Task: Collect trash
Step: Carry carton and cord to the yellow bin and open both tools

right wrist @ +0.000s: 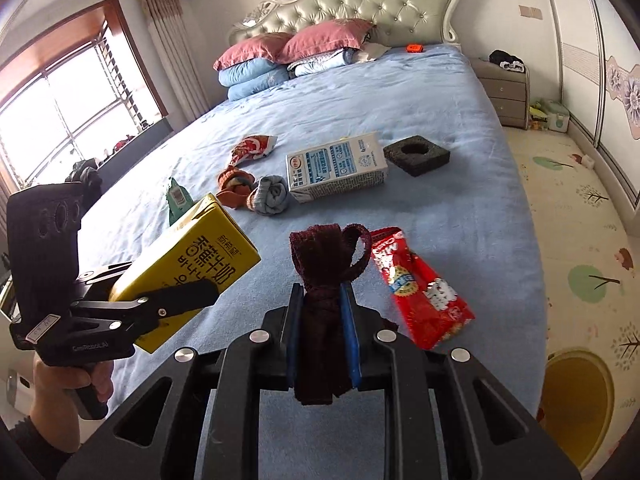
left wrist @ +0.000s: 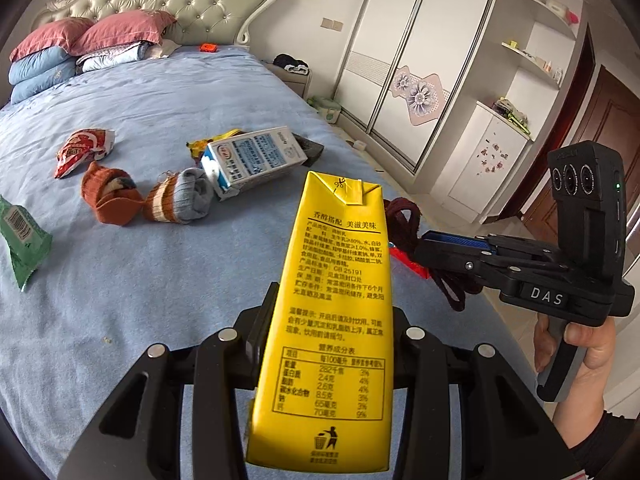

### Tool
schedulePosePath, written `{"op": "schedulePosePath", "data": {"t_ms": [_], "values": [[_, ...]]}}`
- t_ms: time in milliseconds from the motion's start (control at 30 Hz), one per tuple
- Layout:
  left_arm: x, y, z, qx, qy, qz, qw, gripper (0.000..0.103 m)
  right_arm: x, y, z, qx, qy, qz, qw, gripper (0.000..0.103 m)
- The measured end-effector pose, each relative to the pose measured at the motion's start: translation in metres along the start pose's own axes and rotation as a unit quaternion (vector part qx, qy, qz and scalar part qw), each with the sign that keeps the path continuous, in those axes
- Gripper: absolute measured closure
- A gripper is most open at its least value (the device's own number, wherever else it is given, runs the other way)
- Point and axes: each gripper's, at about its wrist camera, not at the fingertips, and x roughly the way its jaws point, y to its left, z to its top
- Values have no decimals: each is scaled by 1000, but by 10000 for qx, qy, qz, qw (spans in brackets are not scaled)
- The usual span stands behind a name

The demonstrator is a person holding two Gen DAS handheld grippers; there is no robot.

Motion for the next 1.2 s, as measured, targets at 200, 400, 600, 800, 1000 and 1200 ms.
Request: {"op": "schedulePosePath", "data": {"t_ms": [200,400,600,800,1000,1200], "values": [[24,-47,11,257,66,-223,9994,62,-38,-39,-7,207,-219,-297,9991,84],[60,-105,20,558,229,-574,9965,62,-78,-93,-26,602,-387,-619,9955,84],[101,-164,22,751,532,-934,9914,62,-115,-146,-50,974,-503,-941,9895,84],[141,-222,22,1017,873,-1170,9840,62,-148,-198,-77,1364,-556,-1241,9813,84],[181,-276,15,1334,1220,-1311,9747,62,-170,-240,-106,1621,-506,-1466,9745,84],[223,-312,6,1571,1658,-1462,9625,62,-177,-278,-138,1927,-352,-1612,9673,84]]}}
